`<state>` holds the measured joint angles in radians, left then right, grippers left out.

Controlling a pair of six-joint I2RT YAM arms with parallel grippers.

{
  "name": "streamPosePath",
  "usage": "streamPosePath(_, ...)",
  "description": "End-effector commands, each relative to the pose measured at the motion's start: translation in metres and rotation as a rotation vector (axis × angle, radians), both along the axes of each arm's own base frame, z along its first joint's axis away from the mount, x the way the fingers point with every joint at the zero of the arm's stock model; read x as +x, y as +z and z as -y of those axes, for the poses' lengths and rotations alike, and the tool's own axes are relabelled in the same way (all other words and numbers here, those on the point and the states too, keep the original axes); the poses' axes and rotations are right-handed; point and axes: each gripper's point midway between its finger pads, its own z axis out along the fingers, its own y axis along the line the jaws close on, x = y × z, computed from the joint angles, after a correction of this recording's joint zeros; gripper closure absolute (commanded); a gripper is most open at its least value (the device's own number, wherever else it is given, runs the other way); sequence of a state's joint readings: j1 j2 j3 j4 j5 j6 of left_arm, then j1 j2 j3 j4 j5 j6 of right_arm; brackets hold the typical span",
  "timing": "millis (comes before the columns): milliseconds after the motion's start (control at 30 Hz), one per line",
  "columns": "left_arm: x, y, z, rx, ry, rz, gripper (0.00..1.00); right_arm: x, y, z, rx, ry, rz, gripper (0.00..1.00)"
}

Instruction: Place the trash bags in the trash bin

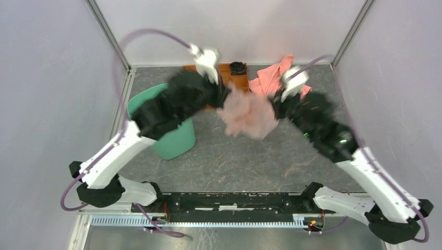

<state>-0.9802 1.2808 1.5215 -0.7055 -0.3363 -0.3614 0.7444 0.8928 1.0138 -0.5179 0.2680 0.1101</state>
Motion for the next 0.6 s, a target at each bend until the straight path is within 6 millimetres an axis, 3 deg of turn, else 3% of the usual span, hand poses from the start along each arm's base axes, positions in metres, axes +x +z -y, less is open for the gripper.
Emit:
streamPosePath(0, -0.032, 0.230, -0.013, -0.369, -0.183, 0.416, 0.98, -0.031, 0.256, 0.020, 0.297, 0.084, 0.527, 0.99)
streamPosePath(33, -0.039, 0.246, -0.018, -0.415, -0.195, 0.452, 0.98, -0.042, 0.273, 0.027, 0.345, 0.092, 0.584, 1.00)
streamPosePath(67, -0.040, 0.249, -0.024, -0.440, -0.175, 0.465, 0.98, -0.048, 0.278, 0.033, 0.379, 0.084, 0.616, 0.99)
streamPosePath(100, -0.036, 0.243, -0.031, -0.448, -0.129, 0.464, 0.98, -0.048, 0.267, 0.039, 0.386, 0.056, 0.619, 1.00)
streamPosePath(133, -0.026, 0.221, -0.035, -0.431, -0.065, 0.437, 0.98, -0.043, 0.249, 0.044, 0.385, 0.012, 0.602, 1.00)
streamPosePath(167, -0.017, 0.193, -0.037, -0.400, -0.005, 0.397, 0.98, -0.033, 0.215, 0.048, 0.357, -0.046, 0.553, 1.00)
streamPosePath(200, -0.007, 0.152, -0.034, -0.342, 0.038, 0.335, 0.98, -0.023, 0.172, 0.046, 0.325, -0.085, 0.479, 1.00)
streamPosePath(267, 0.002, 0.056, -0.021, -0.189, 0.056, 0.177, 0.98, -0.009, 0.070, 0.043, 0.202, -0.141, 0.308, 1.00)
streamPosePath(333, -0.002, -0.024, -0.025, -0.071, 0.089, 0.030, 0.98, -0.011, -0.034, 0.050, 0.039, -0.168, 0.129, 1.00)
streamPosePath(367, -0.007, -0.048, -0.032, -0.059, 0.119, -0.018, 0.98, -0.019, -0.081, 0.062, -0.042, -0.199, 0.048, 1.00)
streamPosePath(400, -0.013, -0.064, -0.037, -0.077, 0.133, -0.051, 0.98, -0.026, -0.107, 0.075, -0.084, -0.240, -0.007, 1.00)
streamPosePath(433, -0.019, -0.065, -0.038, -0.122, 0.122, -0.055, 0.98, -0.030, -0.107, 0.077, -0.048, -0.267, -0.015, 1.00)
streamPosePath(500, -0.029, -0.042, -0.033, -0.219, 0.052, -0.024, 0.98, -0.033, -0.057, 0.048, 0.109, -0.134, 0.052, 1.00)
streamPosePath(567, -0.031, 0.026, -0.030, -0.285, -0.012, 0.075, 0.98, -0.034, 0.015, 0.025, 0.264, -0.025, 0.166, 0.99)
